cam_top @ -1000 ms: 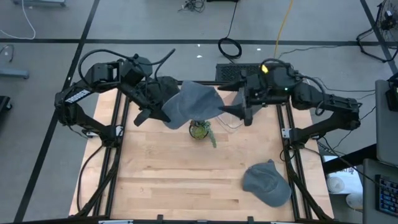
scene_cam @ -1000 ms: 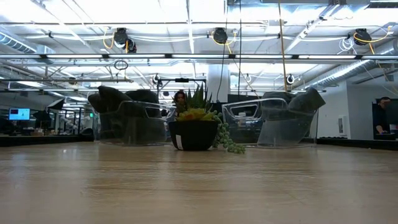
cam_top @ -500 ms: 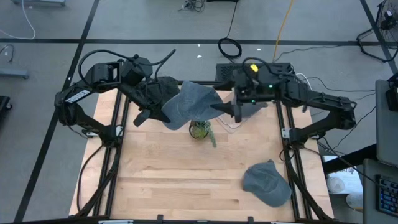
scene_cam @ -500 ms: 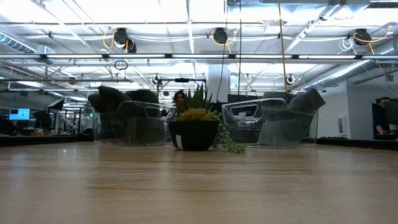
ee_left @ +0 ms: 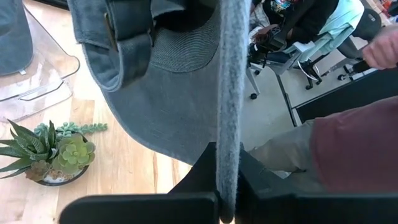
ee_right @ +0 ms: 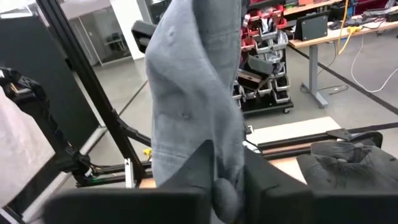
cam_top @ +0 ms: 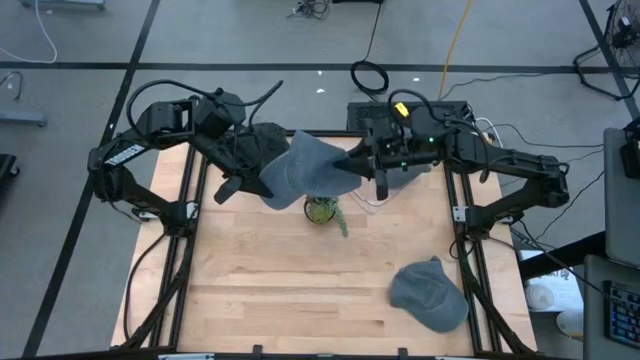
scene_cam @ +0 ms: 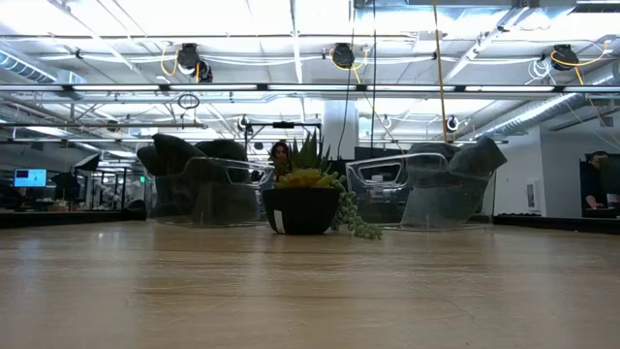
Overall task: Pick & Place hat
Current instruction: Put the top blue cap into the right transparent bin
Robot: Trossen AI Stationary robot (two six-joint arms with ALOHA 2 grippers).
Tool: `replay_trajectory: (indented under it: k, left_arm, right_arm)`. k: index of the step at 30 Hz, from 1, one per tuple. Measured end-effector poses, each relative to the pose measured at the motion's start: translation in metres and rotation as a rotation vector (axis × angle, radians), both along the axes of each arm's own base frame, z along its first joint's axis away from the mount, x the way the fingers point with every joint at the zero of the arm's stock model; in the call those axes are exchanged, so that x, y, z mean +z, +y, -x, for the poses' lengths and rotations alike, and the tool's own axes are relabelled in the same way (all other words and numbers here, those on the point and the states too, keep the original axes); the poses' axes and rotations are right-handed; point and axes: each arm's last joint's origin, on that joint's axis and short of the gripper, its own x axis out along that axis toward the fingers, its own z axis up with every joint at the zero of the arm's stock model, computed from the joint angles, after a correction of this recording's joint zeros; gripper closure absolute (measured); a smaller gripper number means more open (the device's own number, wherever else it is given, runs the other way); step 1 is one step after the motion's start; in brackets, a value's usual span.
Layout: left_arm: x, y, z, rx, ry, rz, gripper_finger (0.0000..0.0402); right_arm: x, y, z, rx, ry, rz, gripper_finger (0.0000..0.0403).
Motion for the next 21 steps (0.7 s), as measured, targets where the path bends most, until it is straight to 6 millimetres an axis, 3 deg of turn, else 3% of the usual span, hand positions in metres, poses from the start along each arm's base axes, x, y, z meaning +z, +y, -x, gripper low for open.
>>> replay_trajectory:
  k: [2,10,17,21]
  left_arm:
    - [0.000,0.000,0.000,0.000,0.003,0.000,0.0394]
    - [-0.006,0.005,0.005,0.031,0.065,-0.056,0.0370]
    - [-0.011,0.023,0.011,0.284,0.176,-0.135,0.0326]
    - [-0.012,0.035,0.015,0.386,0.214,-0.117,0.0284]
  right_arm:
    - [0.001,0.000,0.001,-0.001,-0.003,-0.016,0.0387]
    - [0.013,0.003,0.020,-0.004,-0.032,-0.071,0.0397]
    - [0.023,-0.003,0.059,-0.046,-0.004,0.001,0.0399]
    - [0.020,-0.007,0.071,-0.068,0.053,0.021,0.0399]
